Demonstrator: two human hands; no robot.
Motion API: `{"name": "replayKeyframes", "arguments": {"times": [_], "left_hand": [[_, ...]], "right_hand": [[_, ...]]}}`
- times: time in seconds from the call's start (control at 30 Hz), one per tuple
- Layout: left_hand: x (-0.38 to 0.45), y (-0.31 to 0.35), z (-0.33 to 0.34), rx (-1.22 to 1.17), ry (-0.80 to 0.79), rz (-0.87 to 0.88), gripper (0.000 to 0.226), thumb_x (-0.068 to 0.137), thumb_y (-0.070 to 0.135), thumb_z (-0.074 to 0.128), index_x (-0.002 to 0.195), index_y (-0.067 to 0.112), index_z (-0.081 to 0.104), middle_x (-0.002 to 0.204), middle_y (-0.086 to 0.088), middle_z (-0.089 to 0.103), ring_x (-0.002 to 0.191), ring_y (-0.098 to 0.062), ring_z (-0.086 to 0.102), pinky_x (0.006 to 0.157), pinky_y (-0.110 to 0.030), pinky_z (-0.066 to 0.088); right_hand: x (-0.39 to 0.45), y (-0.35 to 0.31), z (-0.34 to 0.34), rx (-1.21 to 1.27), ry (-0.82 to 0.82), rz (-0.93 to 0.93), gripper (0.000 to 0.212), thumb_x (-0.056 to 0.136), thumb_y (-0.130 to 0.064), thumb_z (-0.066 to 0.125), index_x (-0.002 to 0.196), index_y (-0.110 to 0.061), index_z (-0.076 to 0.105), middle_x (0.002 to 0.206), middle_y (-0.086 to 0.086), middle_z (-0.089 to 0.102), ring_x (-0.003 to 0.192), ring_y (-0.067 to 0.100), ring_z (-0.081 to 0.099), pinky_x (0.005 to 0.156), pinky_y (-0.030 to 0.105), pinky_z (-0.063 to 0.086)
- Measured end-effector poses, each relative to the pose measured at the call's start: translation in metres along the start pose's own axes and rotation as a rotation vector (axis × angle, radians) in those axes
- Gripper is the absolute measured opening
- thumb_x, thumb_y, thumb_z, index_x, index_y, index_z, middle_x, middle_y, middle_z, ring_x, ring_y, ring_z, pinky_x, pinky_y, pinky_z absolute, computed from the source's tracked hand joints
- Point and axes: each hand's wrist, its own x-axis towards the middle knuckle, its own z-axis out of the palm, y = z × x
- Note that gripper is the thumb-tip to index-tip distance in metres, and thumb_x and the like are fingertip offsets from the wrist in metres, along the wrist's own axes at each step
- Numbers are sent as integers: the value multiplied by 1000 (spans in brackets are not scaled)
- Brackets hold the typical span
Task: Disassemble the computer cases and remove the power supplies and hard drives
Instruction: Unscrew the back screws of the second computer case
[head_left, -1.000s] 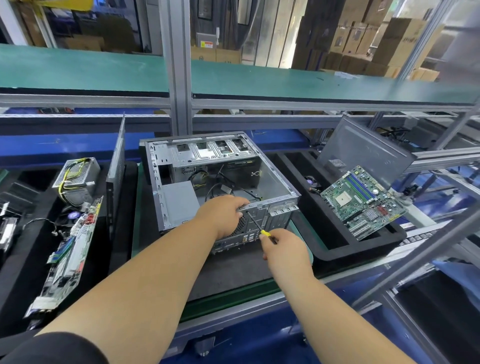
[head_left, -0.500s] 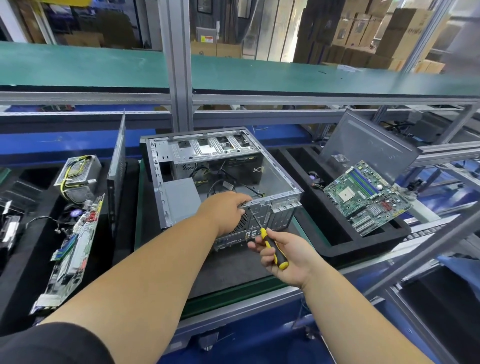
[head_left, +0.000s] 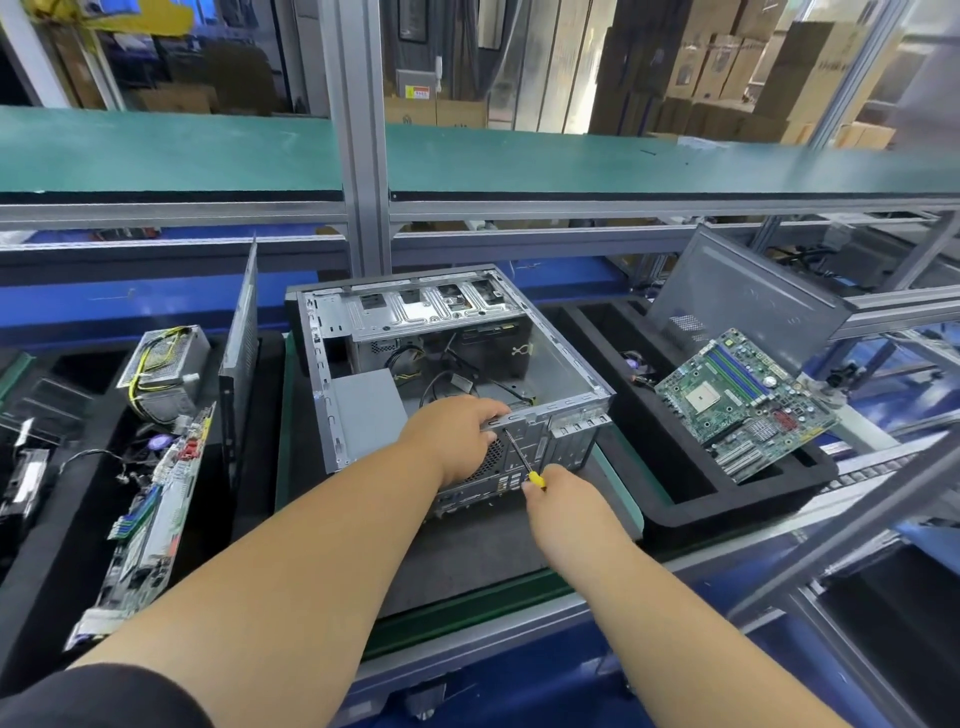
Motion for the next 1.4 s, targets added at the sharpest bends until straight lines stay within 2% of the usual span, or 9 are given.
{"name": "replayKeyframes", "arguments": {"times": [0.17, 0.3, 0.4, 0.7, 0.93, 1.07, 1.2, 1.3, 1.4], "left_hand": [[1, 0, 1, 5, 0, 2, 41, 98, 29, 54, 136, 44, 50, 136, 7, 57, 122, -21, 53, 95, -34, 43], [1, 0, 1, 4, 4, 5, 41, 99, 30, 53, 137, 44, 50, 140, 6, 55, 126, -22, 51, 98, -35, 42], [0, -1, 1, 5, 9, 10, 41, 99, 29, 53, 136, 44, 50, 139, 6, 56, 125, -21, 52, 96, -34, 43], [1, 0, 0, -7, -9, 4, 38, 98, 29, 53, 133, 46, 51, 133, 8, 58, 119, -19, 54, 90, -33, 43], [0, 1, -1, -12, -3, 1, 39, 98, 27, 53, 134, 45, 52, 135, 7, 58, 120, -20, 54, 92, -32, 43], [0, 1, -1, -13, -3, 2, 40, 98, 26, 53, 134, 44, 52, 135, 6, 57, 120, -21, 54, 94, -33, 43], [0, 1, -1, -1, -7, 2, 40, 98, 27, 53, 134, 44, 51, 134, 6, 58, 119, -21, 54, 95, -34, 45], [0, 1, -1, 1, -10, 0, 41, 98, 28, 53, 135, 44, 51, 135, 6, 57, 120, -21, 54, 94, -34, 45], [0, 1, -2, -2, -11, 1, 41, 98, 28, 53, 135, 44, 51, 136, 7, 57, 121, -21, 53, 95, -34, 45]], "right_hand": [[-2, -6, 4, -219, 89, -65, 20, 105, -29, 43, 112, -11, 48, 115, 9, 65, 106, 28, 63, 71, 30, 38], [0, 2, -10, 550, -271, 168, 27, 102, -29, 51, 95, -4, 60, 81, 14, 67, 57, 19, 54, 52, 25, 41], [-3, 14, -18, 1097, -457, 329, 39, 101, -27, 54, 80, 2, 69, 75, 15, 69, 48, 10, 54, 47, 20, 50], [-2, 20, -9, 1378, -603, 367, 37, 101, -37, 50, 76, -9, 53, 50, -1, 36, 33, 8, 25, 32, 20, 21], [-2, 7, -6, 741, -270, 242, 38, 105, -39, 42, 80, -11, 50, 52, 2, 42, 38, 14, 31, 43, 24, 25], [0, 1, -2, -144, 72, 7, 30, 105, -40, 38, 105, -14, 52, 98, 7, 63, 89, 26, 60, 68, 32, 39], [-1, 0, 5, -356, 195, -46, 25, 105, -37, 40, 115, -17, 50, 108, 3, 66, 100, 24, 65, 64, 32, 39], [3, 7, -3, -60, 77, -40, 26, 102, -39, 46, 95, -15, 52, 86, 3, 60, 77, 22, 59, 61, 29, 38], [3, 17, -11, 854, -275, 212, 28, 98, -31, 56, 82, -8, 58, 59, 4, 51, 44, 13, 41, 43, 22, 34]]}}
